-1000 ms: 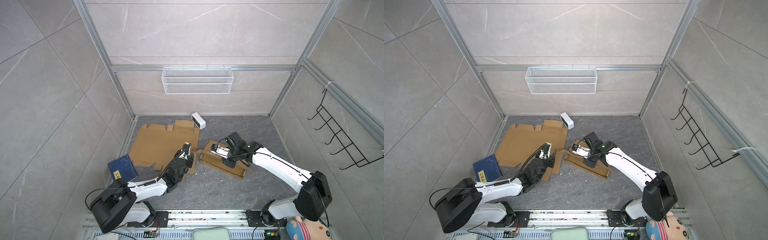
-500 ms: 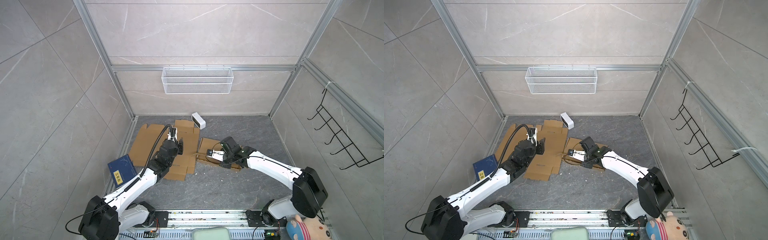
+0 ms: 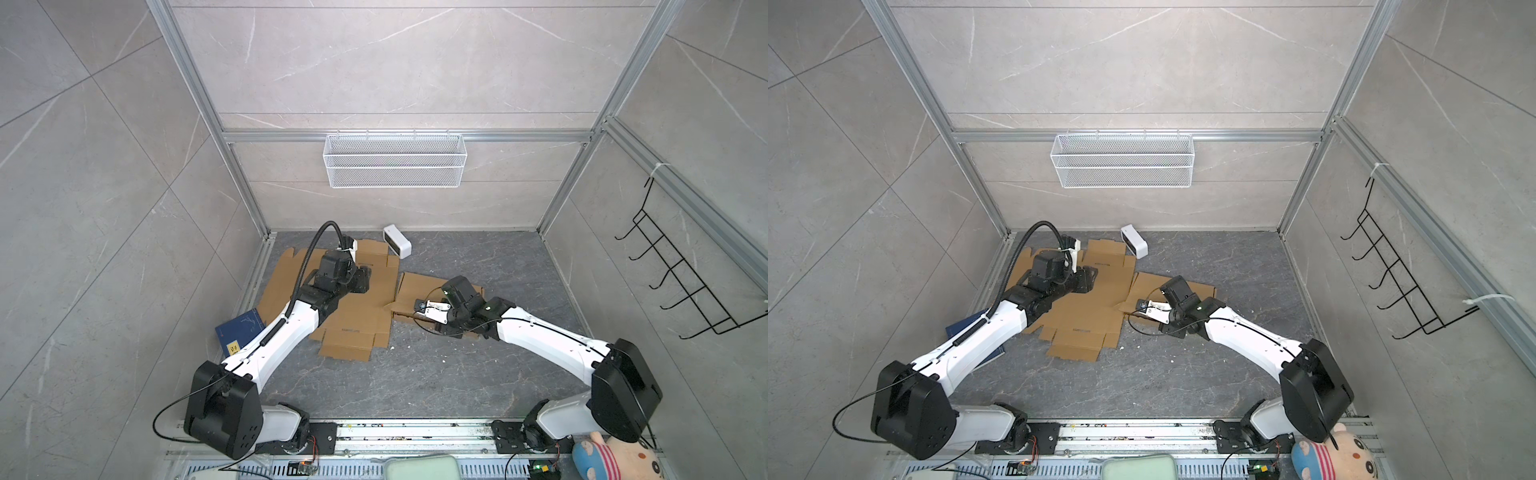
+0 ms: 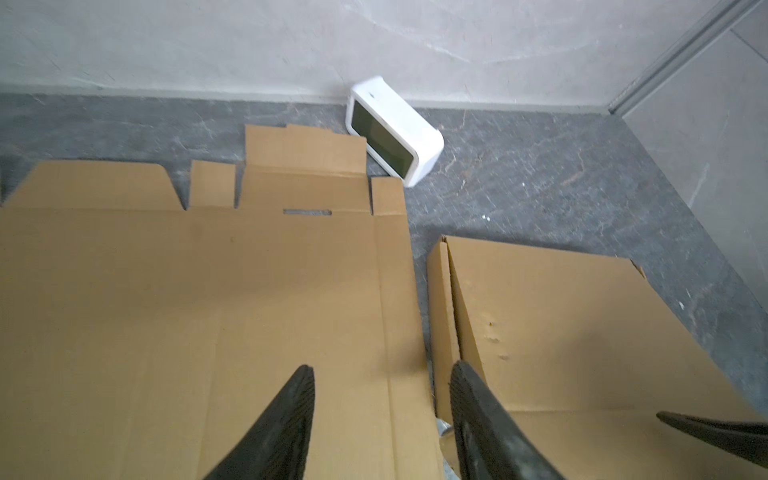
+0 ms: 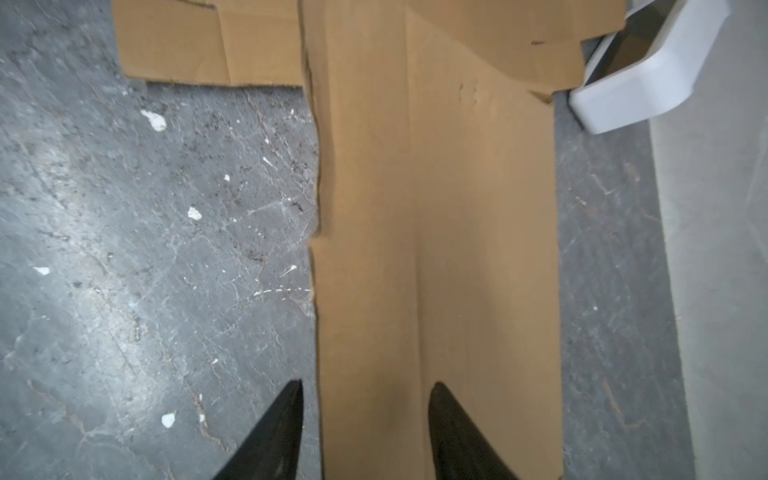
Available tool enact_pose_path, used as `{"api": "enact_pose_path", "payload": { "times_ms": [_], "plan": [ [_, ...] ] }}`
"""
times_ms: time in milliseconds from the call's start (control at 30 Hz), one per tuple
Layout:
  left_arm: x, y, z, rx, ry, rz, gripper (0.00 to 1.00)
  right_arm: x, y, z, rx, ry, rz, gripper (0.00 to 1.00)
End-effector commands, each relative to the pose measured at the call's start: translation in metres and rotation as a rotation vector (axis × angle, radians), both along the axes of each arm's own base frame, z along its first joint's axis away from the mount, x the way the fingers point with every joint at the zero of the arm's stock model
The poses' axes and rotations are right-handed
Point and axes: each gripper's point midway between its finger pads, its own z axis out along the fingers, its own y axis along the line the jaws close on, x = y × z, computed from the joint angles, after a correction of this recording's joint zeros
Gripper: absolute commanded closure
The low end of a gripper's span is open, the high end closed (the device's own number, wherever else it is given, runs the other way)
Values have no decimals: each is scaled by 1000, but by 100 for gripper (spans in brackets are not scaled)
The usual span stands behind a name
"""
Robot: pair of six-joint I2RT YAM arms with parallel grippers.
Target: Fold the paper box
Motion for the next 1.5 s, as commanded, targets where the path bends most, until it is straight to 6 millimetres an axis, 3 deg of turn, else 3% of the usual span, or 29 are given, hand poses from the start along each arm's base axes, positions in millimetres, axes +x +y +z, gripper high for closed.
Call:
{"api": "enact_pose_path", "payload": {
  "times_ms": [0, 133, 200, 267, 333, 433, 633, 833, 1100, 1467],
  "plan": [
    [-2, -15, 2, -45, 72, -77, 44, -8, -2, 15, 84, 28, -42, 47],
    [6, -26, -2, -73, 116, -118, 42, -9, -3, 28, 157, 56, -68, 45],
    [11, -34, -3, -94, 136, -145, 41, -3, -5, 45, 247, 62, -133, 45],
    [14, -44, -9, -112, 179, -176, 38, 19, -24, 66, 389, 50, -328, 46],
    [17, -53, -21, -123, 246, -209, 37, 40, -62, 75, 531, 103, -623, 50],
    [17, -63, -41, -123, 341, -247, 36, 42, -103, 59, 625, 239, -936, 56],
    [22, -76, -65, -147, 428, -283, 36, 20, -149, 17, 658, 479, -1274, 48],
    [23, -82, -92, -163, 493, -299, 36, 12, -146, -10, 733, 690, -1302, 36],
    [16, -89, -114, -196, 554, -317, 43, 9, -143, -37, 700, 747, -1305, 39],
    [2, -89, -138, -197, 609, -318, 49, 11, -150, -58, 654, 739, -1330, 41]
  ]
}}
